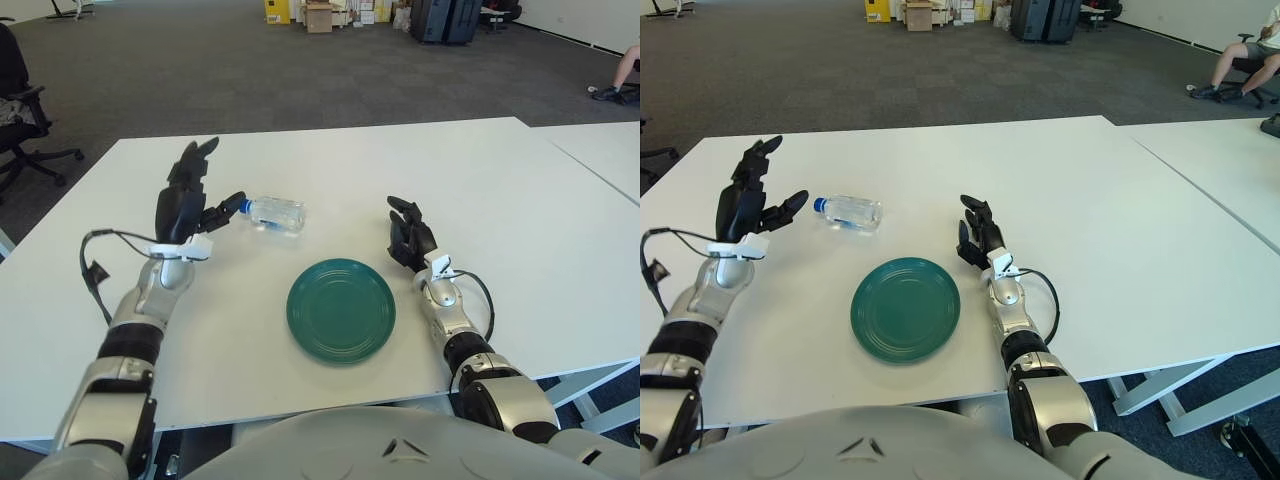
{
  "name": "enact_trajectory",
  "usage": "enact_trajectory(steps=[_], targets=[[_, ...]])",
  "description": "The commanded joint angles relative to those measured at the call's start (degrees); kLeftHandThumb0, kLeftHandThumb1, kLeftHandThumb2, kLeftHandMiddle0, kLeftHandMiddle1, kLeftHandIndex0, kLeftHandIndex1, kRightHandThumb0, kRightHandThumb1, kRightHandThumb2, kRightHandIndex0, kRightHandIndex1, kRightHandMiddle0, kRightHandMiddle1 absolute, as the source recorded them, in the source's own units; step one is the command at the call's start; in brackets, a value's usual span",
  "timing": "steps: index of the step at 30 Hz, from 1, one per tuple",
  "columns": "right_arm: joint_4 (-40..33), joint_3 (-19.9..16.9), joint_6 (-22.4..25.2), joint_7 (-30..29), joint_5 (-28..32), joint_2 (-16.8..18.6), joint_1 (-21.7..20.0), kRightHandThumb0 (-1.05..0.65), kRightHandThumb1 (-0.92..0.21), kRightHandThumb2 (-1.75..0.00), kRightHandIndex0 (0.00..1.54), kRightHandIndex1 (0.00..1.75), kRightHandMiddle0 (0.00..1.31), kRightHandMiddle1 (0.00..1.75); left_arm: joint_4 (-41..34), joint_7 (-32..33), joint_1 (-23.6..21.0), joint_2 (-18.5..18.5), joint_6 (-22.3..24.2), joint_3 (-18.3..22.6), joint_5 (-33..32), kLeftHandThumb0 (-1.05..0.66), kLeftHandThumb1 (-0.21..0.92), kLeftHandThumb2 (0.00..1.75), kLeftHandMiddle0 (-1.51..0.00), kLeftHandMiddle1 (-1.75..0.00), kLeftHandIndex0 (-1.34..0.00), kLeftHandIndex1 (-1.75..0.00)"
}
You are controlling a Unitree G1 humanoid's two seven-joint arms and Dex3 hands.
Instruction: Put the bottle into the plate.
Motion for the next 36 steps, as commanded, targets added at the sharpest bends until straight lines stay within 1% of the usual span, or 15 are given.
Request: enact_trajectory(steps=[1, 2, 4, 7, 10, 13, 16, 20, 22, 26, 28, 31, 36], targets=[[1.60, -0.32, 2.09, -0.09, 0.40, -0.10, 2.80, -0.75, -0.92, -0.87, 0.20, 0.00, 0.00, 0.62, 0.50, 2.11, -4.45, 1.92, 1.20, -2.19, 4.00, -1.04, 0.92, 0.20, -0.02, 0.00, 0.00, -0.32], [0.86, -0.51, 3.44, -0.35, 0.71, 0.24, 2.94, -0.73, -0.92, -0.87, 0.20, 0.00, 0.00, 0.60, 0.88, 2.63, -5.69, 2.61, 1.70, -2.86, 5.37, -1.04, 0.91, 0.19, -0.01, 0.00, 0.00, -0.33], [-0.43, -0.78, 5.27, -0.68, 1.22, 0.78, 3.29, -0.72, -0.92, -0.85, 0.21, 0.01, 0.00, 0.61, 1.97, 3.95, -8.15, 3.76, 2.51, -4.32, 7.93, -1.05, 0.90, 0.16, -0.01, 0.00, 0.00, -0.30], [-1.95, -0.81, 6.43, -0.80, 1.31, 1.07, 3.87, -0.71, -0.92, -0.83, 0.22, 0.01, 0.00, 0.61, 3.28, 5.46, -9.70, 4.40, 2.90, -5.65, 9.39, -1.05, 0.89, 0.14, 0.00, 0.00, 0.00, -0.28], [-3.39, -0.74, 7.36, -1.38, 1.01, 1.36, 4.36, -0.70, -0.92, -0.81, 0.23, 0.02, 0.00, 0.61, 6.50, 7.61, -12.18, 5.09, 3.31, -7.62, 11.34, -1.05, 0.89, 0.12, 0.00, 0.00, 0.00, -0.27], [-3.22, -0.54, 6.34, -1.36, 0.66, 1.27, 4.52, -0.71, -0.92, -0.81, 0.23, 0.02, 0.00, 0.61, 11.34, 11.17, -15.87, 5.65, 4.45, -10.96, 14.94, -1.04, 0.89, 0.12, 0.00, 0.00, 0.00, -0.28], [-2.50, -0.51, 5.00, -0.67, 0.65, 0.80, 4.24, -0.72, -0.92, -0.83, 0.23, 0.01, 0.00, 0.62, 13.57, 13.09, -17.67, 6.19, 4.41, -13.16, 16.35, -1.05, 0.90, 0.11, 0.00, 0.00, 0.00, -0.29], [-1.13, -0.36, 3.25, -0.16, 0.27, 0.24, 3.71, -0.73, -0.92, -0.85, 0.22, 0.01, 0.00, 0.63, 16.38, 14.03, -20.07, 6.63, 4.15, -16.42, 17.97, -1.05, 0.92, 0.12, 0.00, 0.00, 0.00, -0.33], [-0.75, -0.30, 2.91, 0.00, 0.15, 0.10, 3.56, -0.73, -0.92, -0.85, 0.22, 0.01, 0.00, 0.64, 17.51, 13.33, -21.04, 6.56, 4.09, -17.99, 18.41, -1.05, 0.92, 0.12, 0.00, 0.00, 0.00, -0.34], [-0.19, -0.53, 3.06, 0.61, 0.60, 0.09, 3.18, -0.73, -0.92, -0.85, 0.22, 0.01, 0.00, 0.66, 18.91, 9.06, -22.36, 6.39, 3.68, -20.65, 18.18, -1.04, 0.92, 0.12, -0.01, -0.01, 0.00, -0.41], [0.01, -0.74, 3.10, 0.99, 0.95, 0.17, 3.02, -0.72, -0.92, -0.84, 0.22, 0.01, 0.00, 0.67, 19.65, 5.15, -23.00, 6.43, 2.90, -21.63, 17.21, -1.04, 0.92, 0.12, -0.02, -0.01, 0.00, -0.43], [0.18, -0.98, 2.85, 1.60, 1.36, 0.27, 2.87, -0.72, -0.92, -0.84, 0.23, 0.01, 0.00, 0.68, 21.26, -2.66, -24.13, 6.27, 1.37, -22.80, 15.18, -1.04, 0.91, 0.11, -0.03, -0.01, 0.00, -0.46], [0.30, -1.15, 2.81, 2.01, 1.56, 0.30, 2.73, -0.72, -0.92, -0.83, 0.23, 0.01, 0.00, 0.69, 22.28, -11.20, -25.39, 6.63, -0.10, -23.99, 12.92, -1.04, 0.91, 0.10, -0.02, -0.01, 0.00, -0.45]])
